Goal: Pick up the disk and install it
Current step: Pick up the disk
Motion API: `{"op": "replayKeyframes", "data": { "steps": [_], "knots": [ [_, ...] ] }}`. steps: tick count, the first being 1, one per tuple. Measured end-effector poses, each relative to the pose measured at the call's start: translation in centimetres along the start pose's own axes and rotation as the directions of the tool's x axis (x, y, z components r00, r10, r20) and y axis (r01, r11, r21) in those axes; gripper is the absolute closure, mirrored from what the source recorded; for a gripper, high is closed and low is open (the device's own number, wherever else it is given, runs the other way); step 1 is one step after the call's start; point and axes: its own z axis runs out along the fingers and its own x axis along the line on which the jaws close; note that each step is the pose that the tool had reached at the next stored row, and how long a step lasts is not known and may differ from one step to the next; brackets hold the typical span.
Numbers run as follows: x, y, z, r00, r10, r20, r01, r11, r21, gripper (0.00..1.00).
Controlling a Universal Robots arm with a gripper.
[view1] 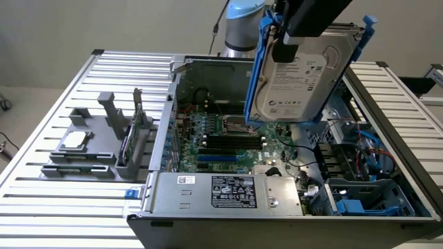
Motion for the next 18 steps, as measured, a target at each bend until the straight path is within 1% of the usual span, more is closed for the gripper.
{"op": "replayKeyframes", "data": {
  "steps": [12,18],
  "knots": [
    [2.8,-4.64,-0.27,1.0000,0.000,0.0001,0.000,1.0000,-0.0010,0.67],
    [4.5,-6.56,-0.35,1.0000,0.000,0.0002,0.000,1.0000,-0.0017,0.67]
  ]
}}
